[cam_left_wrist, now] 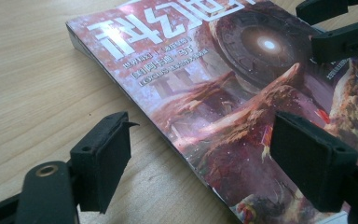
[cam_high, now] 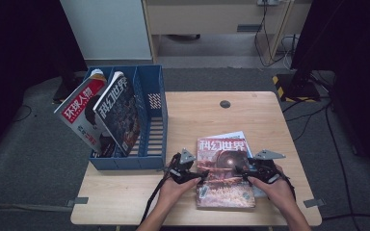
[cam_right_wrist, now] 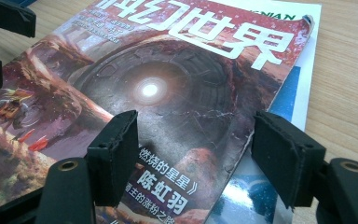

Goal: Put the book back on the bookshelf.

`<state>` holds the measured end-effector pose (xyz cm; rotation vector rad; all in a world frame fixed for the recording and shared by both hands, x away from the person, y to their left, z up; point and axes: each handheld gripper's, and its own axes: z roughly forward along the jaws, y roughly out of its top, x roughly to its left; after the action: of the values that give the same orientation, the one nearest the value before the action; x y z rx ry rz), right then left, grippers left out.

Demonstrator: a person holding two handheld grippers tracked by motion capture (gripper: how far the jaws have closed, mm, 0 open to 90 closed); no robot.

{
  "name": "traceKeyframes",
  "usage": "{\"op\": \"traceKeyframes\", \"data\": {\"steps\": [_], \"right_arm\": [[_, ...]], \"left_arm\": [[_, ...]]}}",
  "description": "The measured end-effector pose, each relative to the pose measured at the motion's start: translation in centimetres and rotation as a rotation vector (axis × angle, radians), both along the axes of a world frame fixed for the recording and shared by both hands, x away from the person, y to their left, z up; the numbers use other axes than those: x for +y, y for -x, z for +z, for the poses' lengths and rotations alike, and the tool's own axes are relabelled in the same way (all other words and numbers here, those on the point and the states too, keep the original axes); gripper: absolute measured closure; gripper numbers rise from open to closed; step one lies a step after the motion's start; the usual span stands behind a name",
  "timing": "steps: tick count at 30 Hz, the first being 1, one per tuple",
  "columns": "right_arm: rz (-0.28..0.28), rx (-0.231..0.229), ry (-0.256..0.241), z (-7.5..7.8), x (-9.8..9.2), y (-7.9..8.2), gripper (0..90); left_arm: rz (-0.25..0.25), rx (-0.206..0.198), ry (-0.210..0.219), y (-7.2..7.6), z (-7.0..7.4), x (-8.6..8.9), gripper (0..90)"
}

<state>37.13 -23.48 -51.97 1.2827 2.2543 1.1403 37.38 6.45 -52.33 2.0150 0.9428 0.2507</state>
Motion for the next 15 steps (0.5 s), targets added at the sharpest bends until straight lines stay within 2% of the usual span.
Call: {"op": "traceKeyframes", "data": {"steps": [5,10,15], "right_arm": [[0.004,-0.003,0.007,0.04,0.05,-0.06,32.1],[0.008,0.021,0.006,0.22,-0.10,0.03,33.3],[0.014,0.024,0.008,0.27,-0.22,0.24,33.5]], "left_arm": [[-0.008,0.003,-0.004,-0.04,0.02,-0.23,19.7],[0.005,0.018,-0.011,-0.35,-0.11,-0.31,16.5],[0.006,0.025,-0.008,-0.47,-0.20,-0.29,16.0]]}}
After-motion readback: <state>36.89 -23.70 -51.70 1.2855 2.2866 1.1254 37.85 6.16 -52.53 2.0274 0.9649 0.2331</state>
